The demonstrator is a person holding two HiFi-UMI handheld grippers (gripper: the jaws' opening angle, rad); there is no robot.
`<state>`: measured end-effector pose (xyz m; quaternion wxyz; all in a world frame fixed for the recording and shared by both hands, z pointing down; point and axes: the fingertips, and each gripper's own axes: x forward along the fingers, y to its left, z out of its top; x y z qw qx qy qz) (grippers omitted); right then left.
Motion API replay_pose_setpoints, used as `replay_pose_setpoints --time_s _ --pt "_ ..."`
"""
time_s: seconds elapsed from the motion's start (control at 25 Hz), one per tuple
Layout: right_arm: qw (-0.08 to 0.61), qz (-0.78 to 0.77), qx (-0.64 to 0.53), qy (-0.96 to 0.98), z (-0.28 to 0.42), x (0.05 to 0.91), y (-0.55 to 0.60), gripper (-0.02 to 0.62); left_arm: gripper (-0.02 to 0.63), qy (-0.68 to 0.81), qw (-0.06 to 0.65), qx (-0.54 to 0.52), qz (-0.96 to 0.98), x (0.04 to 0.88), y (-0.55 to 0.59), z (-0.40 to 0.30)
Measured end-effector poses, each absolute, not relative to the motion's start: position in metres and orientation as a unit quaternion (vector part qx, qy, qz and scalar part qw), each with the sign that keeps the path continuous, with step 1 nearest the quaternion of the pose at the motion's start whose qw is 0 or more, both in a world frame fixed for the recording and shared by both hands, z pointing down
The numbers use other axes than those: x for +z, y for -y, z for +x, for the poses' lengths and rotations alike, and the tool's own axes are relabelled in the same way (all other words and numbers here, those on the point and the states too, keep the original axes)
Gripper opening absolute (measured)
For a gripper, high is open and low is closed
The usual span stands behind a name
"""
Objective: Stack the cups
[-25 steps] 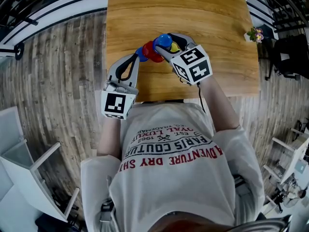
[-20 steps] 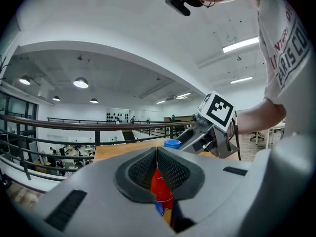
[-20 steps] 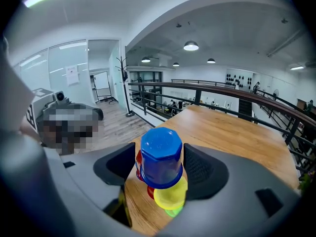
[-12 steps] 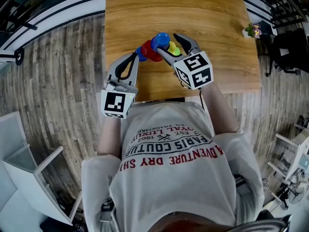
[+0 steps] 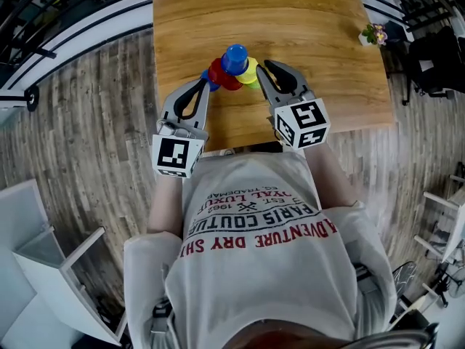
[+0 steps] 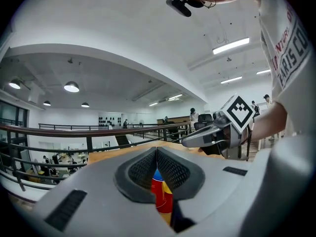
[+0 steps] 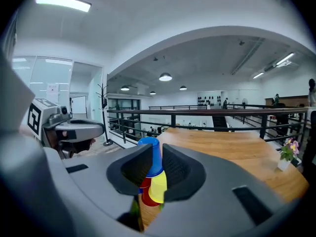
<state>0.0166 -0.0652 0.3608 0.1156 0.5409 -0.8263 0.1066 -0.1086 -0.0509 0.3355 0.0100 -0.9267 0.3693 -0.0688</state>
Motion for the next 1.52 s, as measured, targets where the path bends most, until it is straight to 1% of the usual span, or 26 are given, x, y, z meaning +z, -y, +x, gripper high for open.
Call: replay_pose_setpoints --time_s 0.08,0.32,0.64,1.04,1.52 --pt "0.111 0.551 0.095 0.822 0.022 0.359 0.061 0.062 0.017 -0.368 0.011 -0.069 -0.927 0.333 0.049 -0.109" --pt "0.057 0.557 0.071 0.826 0.03 0.346 0.048 0.029 0.017 -0.362 0.009 -0.072 -0.929 0.33 0.043 -0.111" --pt "0.063 0.561 0.047 0.824 0.028 0.342 0.036 0.028 0.017 -0.355 0.013 -0.068 -0.932 0.325 0.034 -0.113" --pt "0.081 0.563 0.055 0.821 0.02 0.349 0.025 0.028 0.017 -0.357 0.016 -0.069 -0.932 0.325 0.027 -0.121" --pt "0.063 0.57 0.063 0.817 0.019 0.347 0.023 0.028 0.017 -0.357 0.016 -0.067 -0.932 0.324 0.026 -0.125"
